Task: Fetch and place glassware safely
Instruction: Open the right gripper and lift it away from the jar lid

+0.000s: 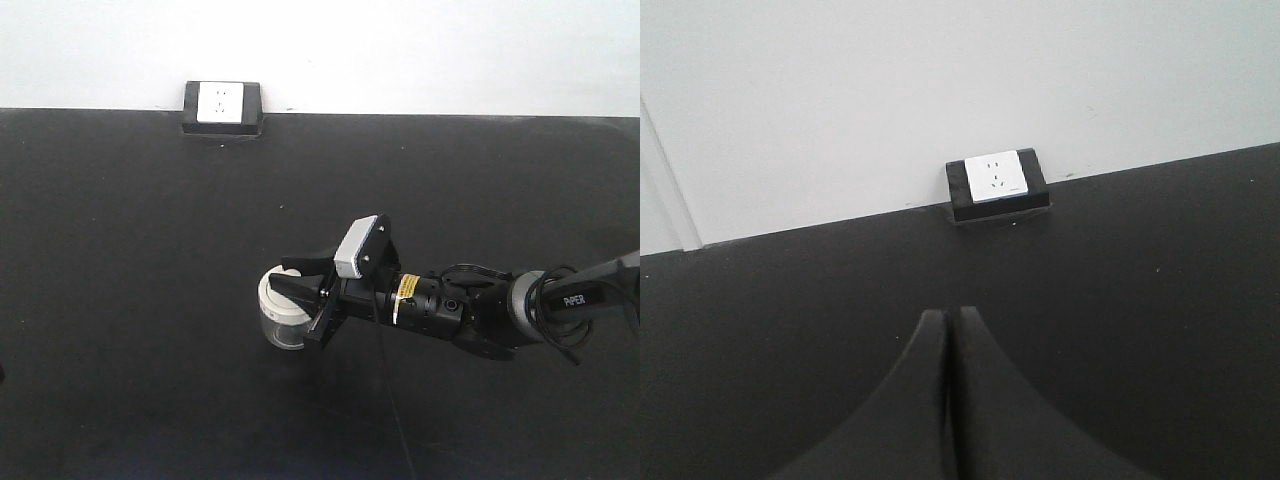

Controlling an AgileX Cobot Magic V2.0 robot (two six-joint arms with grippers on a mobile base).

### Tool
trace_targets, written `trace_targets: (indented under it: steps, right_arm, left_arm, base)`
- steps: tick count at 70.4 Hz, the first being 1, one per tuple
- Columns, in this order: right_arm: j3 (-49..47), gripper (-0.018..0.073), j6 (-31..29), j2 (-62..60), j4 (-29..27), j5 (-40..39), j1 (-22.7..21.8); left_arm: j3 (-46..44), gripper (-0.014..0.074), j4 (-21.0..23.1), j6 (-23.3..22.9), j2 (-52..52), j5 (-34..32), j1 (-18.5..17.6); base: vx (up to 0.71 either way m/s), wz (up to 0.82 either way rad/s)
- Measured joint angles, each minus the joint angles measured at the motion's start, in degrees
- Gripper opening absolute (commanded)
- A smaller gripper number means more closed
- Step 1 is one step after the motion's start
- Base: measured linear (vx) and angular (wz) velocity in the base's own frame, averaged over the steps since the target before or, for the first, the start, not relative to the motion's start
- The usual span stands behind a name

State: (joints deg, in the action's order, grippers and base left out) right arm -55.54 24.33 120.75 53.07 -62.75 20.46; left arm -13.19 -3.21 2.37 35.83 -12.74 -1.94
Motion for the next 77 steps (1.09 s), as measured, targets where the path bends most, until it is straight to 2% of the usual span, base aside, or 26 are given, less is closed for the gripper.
trace_targets:
  steps: [4, 12, 18, 25, 42, 53, 58, 70, 77]
  right_arm:
    - [0.0, 0.0504, 0.0, 0.0, -0.1, -0.1, 0.0]
    - [0.0, 0.0621, 0.0, 0.0, -0.1, -1.1, 0.0]
    - [0.0, 0.0658, 0.1, -0.4, -0.2, -1.4, 0.0]
    - [0.0, 0.0652, 0.2, -1.6, -0.2, -1.4, 0.0]
    - [0.0, 0.0602, 0.6, -6.8, -0.2, -0.5, 0.0]
    - [0.0, 0.056, 2.9, -11.9, -0.2, 4.1, 0.0]
    - [0.1, 0.0529, 5.7, -14.8, -0.2, 7.5, 0.0]
    - [0.1, 0.0403, 13.2, -22.8, -0.1, 17.7, 0.0]
    - [0.1, 0.0263, 15.6, -27.1, 0.0, 23.5, 0.0]
  left_arm:
    - [0.0, -0.0007, 0.0, 0.0, 0.0, 0.0, 0.0]
    - [0.0, -0.0007, 0.0, 0.0, 0.0, 0.0, 0.0]
    - [0.0, -0.0007, 0.0, 0.0, 0.0, 0.0, 0.0]
    - [0.0, -0.0007, 0.0, 0.0, 0.0, 0.0, 0.0]
    - [0.0, -0.0007, 0.0, 0.0, 0.0, 0.0, 0.0]
    - [0.0, -0.0007, 0.0, 0.0, 0.0, 0.0, 0.0]
    - [0.0, -0.0007, 0.0, 0.0, 0.0, 0.0, 0.0]
    - [0.0, -0.0007, 0.0, 0.0, 0.0, 0.0, 0.0]
    - [0.0, -0.0007, 0.0, 0.0, 0.0, 0.0, 0.0]
  base:
    - [0.0, 0.0]
    - [0.0, 0.0]
    - [0.0, 0.0]
    - [0.0, 0.0]
    - [0.0, 0.0]
    - [0.0, 0.0]
    - [0.0, 0.0]
    - [0.0, 0.0]
    - [0.0, 0.0]
